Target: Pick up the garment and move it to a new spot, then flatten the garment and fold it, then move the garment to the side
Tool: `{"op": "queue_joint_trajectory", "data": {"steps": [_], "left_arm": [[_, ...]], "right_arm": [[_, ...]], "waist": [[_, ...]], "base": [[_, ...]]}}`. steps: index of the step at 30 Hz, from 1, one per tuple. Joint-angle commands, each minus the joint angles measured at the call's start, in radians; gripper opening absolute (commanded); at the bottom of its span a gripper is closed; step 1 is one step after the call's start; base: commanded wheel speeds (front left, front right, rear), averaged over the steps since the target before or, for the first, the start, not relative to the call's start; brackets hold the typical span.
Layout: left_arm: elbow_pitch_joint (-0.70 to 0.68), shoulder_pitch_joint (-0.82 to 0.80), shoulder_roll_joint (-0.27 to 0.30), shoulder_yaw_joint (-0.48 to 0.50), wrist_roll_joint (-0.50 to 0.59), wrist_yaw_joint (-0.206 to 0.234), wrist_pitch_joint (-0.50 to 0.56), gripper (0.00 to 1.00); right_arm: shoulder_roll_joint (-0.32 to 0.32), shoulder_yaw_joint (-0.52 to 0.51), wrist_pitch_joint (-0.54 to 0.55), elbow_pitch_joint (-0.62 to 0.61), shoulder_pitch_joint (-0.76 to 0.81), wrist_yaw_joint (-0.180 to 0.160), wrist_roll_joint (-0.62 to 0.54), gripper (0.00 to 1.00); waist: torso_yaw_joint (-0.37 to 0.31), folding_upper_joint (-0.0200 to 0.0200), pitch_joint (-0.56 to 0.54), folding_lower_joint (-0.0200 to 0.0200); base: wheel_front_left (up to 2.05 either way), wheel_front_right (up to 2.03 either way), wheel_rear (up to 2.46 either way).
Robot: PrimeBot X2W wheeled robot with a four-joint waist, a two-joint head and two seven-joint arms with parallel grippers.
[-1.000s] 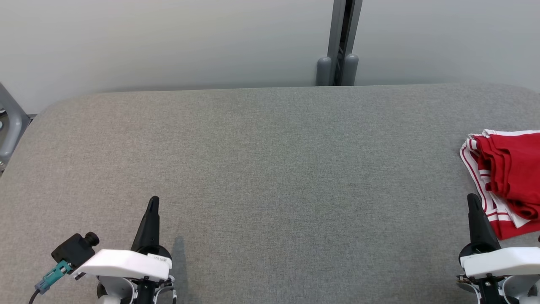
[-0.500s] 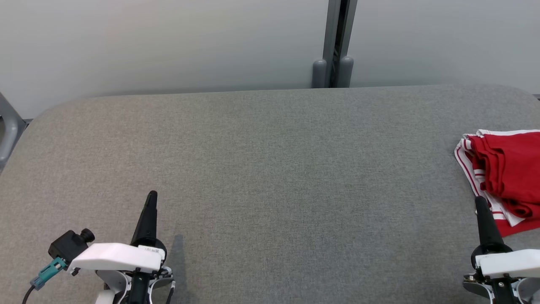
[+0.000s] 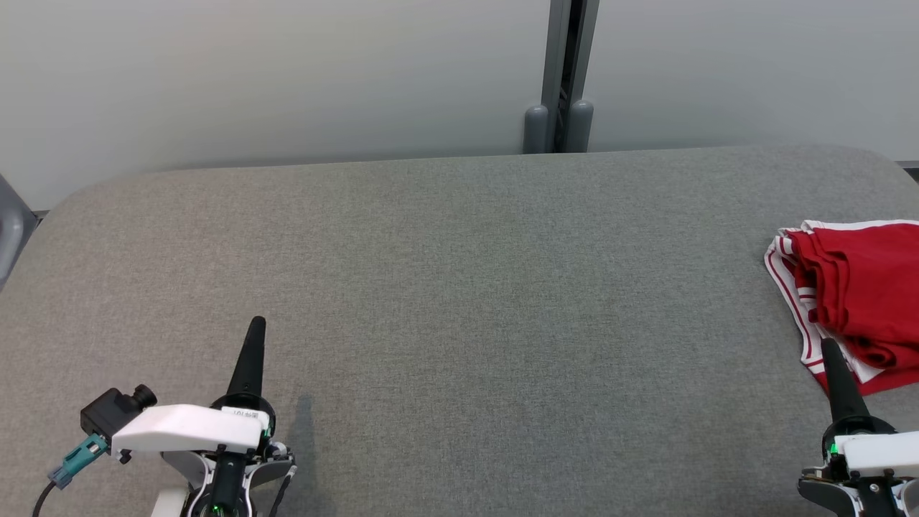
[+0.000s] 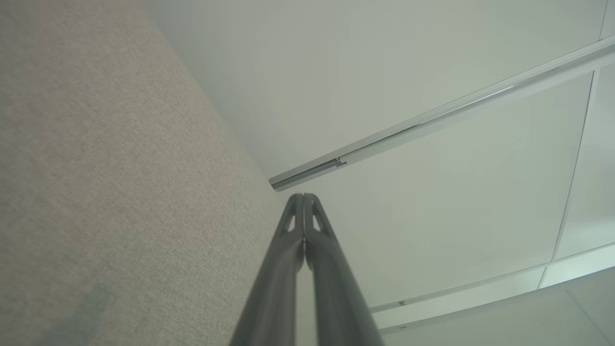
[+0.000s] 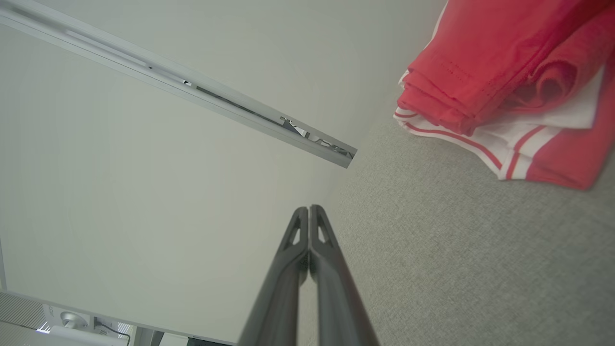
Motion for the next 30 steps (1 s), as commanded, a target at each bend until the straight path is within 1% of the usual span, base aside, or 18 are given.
{"op": "queue_joint_trajectory", "data": {"steps": [1, 30], "left_arm": [[-0.005, -0.029, 0.007, 0.006, -0.03, -0.007, 0.007, 0.0], [0.014, -0.059, 0.008, 0.02, -0.241, -0.014, 0.066, 0.0]], "right_arm": [[-0.01, -0.011, 0.009, -0.014, 0.001, 0.0, 0.032, 0.0], [-0.012, -0.057, 0.074, -0.03, 0.024, 0.0, 0.279, 0.0]], "waist": [[-0.002, 0.0, -0.001, 0.0], [-0.025, 0.0, -0.017, 0.0]], "base": [[0.0, 0.0, 0.0], [0.0, 0.0, 0.0]]}}
